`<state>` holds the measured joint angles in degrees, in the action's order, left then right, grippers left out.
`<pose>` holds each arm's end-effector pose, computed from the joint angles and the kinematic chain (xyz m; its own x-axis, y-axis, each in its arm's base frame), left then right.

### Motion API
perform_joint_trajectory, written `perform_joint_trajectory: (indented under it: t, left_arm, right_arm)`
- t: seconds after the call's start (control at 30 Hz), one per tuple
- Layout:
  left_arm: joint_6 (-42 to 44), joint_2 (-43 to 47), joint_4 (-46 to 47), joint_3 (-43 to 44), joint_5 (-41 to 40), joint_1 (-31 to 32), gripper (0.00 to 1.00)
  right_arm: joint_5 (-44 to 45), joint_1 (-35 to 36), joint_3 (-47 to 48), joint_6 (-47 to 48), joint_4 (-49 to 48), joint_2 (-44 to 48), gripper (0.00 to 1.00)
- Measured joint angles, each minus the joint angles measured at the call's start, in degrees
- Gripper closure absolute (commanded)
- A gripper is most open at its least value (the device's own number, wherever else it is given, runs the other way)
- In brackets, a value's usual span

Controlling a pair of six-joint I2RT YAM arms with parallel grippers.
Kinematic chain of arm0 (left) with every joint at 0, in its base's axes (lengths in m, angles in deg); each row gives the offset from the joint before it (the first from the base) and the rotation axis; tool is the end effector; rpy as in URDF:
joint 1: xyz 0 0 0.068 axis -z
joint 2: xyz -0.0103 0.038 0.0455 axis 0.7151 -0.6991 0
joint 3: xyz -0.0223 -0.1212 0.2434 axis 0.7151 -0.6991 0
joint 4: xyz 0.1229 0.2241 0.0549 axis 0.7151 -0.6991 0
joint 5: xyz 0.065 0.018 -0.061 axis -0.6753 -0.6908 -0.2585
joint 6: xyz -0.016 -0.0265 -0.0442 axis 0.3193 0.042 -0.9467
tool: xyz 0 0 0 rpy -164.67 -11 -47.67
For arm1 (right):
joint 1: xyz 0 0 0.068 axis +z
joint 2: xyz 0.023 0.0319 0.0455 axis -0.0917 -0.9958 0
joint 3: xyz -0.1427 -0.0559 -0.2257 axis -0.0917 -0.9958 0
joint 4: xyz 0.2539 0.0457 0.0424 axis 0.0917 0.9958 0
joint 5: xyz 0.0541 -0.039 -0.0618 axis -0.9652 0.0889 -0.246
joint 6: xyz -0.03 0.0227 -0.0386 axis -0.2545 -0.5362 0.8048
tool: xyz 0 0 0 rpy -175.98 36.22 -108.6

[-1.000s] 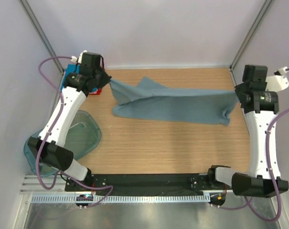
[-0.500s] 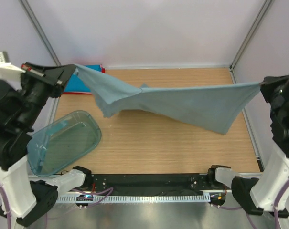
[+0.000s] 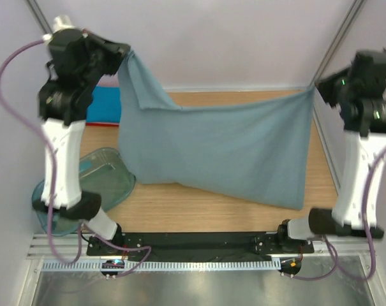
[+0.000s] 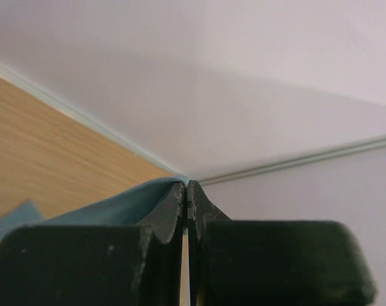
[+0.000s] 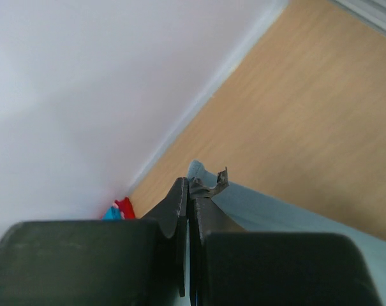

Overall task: Fold and stack the t-shirts
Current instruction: Flatten the tshirt out

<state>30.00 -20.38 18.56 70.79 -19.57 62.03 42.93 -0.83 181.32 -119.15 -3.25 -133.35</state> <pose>0.2241 -0.0606 0.5905 -0.1762 -0.8390 -0.5148 -0.0142 0.5251 -0.8509 0.1826 -0.0251 0.5358 -0.0912 0.7496 -0.6555 0.4725 0.6120 0.6341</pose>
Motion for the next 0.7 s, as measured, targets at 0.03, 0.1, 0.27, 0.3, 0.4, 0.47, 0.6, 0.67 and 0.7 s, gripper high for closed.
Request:
perform_joint_trajectory:
  t: [0.03, 0.1, 0.27, 0.3, 0.4, 0.47, 0.6, 0.67, 0.7]
  left_arm:
    - [-0.42, -4.52, 2.47, 1.70, 1.01, -1.31, 1.00]
    - [-2.23, -12.57, 7.23, 3.32, 3.50, -3.56, 1.00]
    - [-9.55, -33.55, 13.86, 13.84, 10.19, -8.46, 1.00]
    - [-10.56, -34.53, 14.53, 13.53, 10.91, -8.94, 1.00]
    - [-12.74, -32.74, 18.29, 9.75, 12.76, -9.99, 1.00]
    - [-13.42, -29.49, 19.82, 8.72, 13.86, -10.19, 1.00]
    - [-12.70, -18.23, 23.52, 7.28, 16.39, -10.10, 1.00]
    - [-11.65, -10.80, 25.35, 3.80, 17.05, -10.08, 1.00]
    - [-11.10, -6.80, 26.10, 1.99, 17.25, -10.08, 1.00]
  right_arm:
    - [-0.94, -0.02, 2.58, 0.00, -2.03, -4.17, 0.99]
    - [-3.41, -0.04, 11.82, 0.02, -6.49, -16.50, 0.99]
    - [-10.64, -1.31, 31.87, -1.20, -12.98, -40.54, 0.99]
    - [-11.61, -1.73, 31.76, -1.62, -13.57, -41.27, 0.99]
    - [-14.23, -4.17, 25.49, -3.28, -17.51, -38.03, 0.99]
    - [-15.30, -6.56, 20.52, -4.11, -18.88, -33.00, 0.99]
    - [-17.20, -12.81, 16.20, -4.20, -21.09, -21.57, 0.99]
    - [-17.62, -15.10, 14.75, -3.67, -22.27, -16.33, 0.99]
    - [-17.68, -15.85, 14.34, -3.15, -22.45, -13.88, 0.99]
